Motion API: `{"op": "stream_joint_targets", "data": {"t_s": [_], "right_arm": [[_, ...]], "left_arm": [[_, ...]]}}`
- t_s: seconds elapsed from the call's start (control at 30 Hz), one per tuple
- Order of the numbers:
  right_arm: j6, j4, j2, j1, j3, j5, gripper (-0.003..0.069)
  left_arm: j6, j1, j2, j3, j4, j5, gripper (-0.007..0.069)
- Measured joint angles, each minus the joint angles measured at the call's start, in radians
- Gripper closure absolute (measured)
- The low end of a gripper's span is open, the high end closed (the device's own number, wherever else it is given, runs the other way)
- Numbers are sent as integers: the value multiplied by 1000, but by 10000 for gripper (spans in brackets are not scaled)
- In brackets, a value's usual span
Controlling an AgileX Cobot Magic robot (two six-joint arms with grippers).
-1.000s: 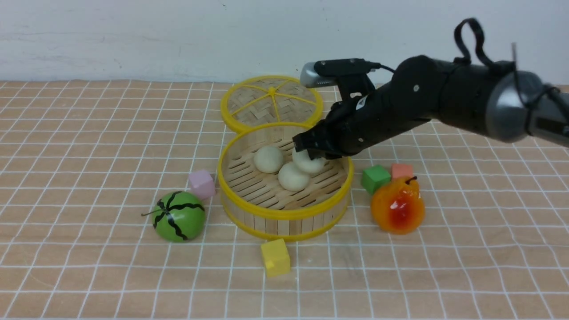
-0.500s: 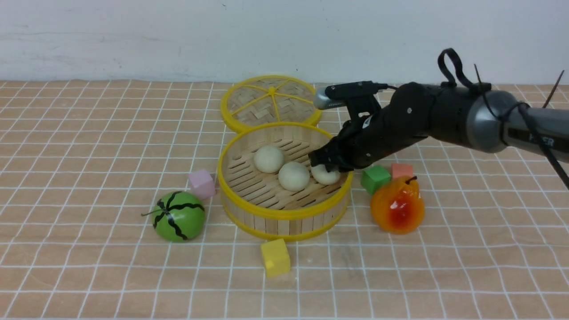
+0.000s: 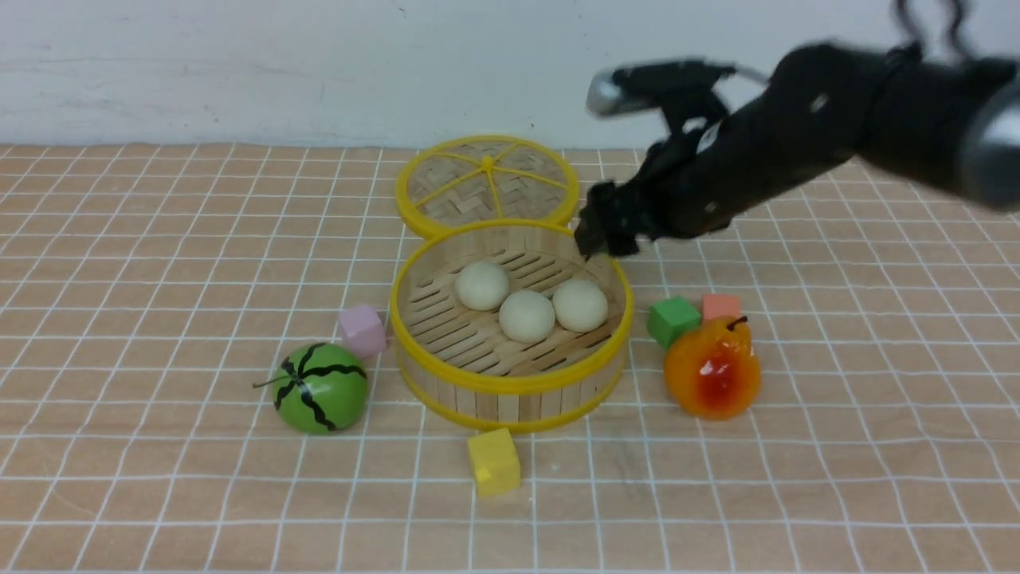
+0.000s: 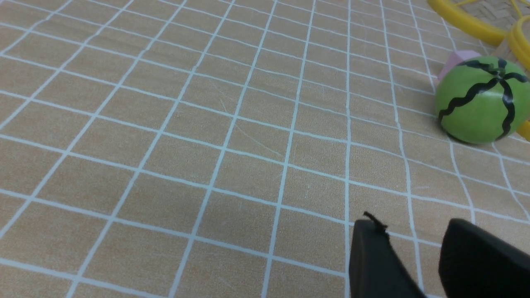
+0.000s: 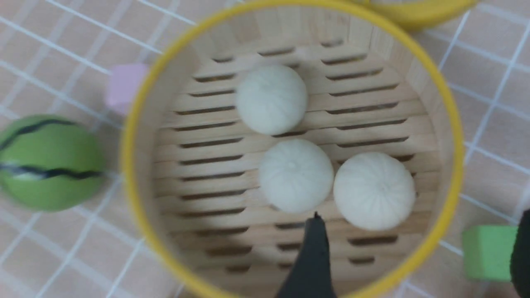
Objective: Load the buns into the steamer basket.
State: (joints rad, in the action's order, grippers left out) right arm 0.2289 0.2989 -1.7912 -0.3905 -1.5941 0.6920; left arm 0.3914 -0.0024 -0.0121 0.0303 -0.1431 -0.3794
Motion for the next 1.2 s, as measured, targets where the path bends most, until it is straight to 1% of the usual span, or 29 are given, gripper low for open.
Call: {"op": "stream_joint_targets", "data": {"t_s": [0.07,0.1,0.13,0.17,0.23,0.27,0.33,0.4,0.47,0.53,0.6,0.63,0.73,0.9,1.03,1.2], "right_arm": [[1,-17,61,0,0,50,76],[1,-54,138,0,0,111,88],[1,-65,161,0,0,129,97],[-3,-111,255,0,-1,200,134],[-31,-165,382,0,-1,300,207],[-35,-170,393,0,-1,309,214],[-84,-219,518,0,-2,408,314],[-113,-245,576,0,3,457,385],[-159,-284,726,0,83,487,545],[-177,-299,796,0,153,478,615],[-212,-311,924,0,312,428,675],[-215,-311,934,0,324,423,676],[-239,-317,1077,0,509,305,679],[-241,-338,1279,0,655,158,678],[-241,-342,1379,0,733,111,676],[-241,-358,1427,0,814,105,671]], "left_arm": [[0,0,0,0,0,0,386],[0,0,0,0,0,0,386],[0,0,0,0,0,0,386],[0,0,0,0,0,0,386],[0,0,0,0,0,0,386],[0,0,0,0,0,0,386],[0,0,0,0,0,0,386],[0,0,0,0,0,0,386],[0,0,0,0,0,0,386],[0,0,0,0,0,0,386],[0,0,0,0,0,0,386],[0,0,0,0,0,0,386],[0,0,0,0,0,0,386],[0,0,0,0,0,0,386],[0,0,0,0,0,0,386],[0,0,0,0,0,0,386]]}}
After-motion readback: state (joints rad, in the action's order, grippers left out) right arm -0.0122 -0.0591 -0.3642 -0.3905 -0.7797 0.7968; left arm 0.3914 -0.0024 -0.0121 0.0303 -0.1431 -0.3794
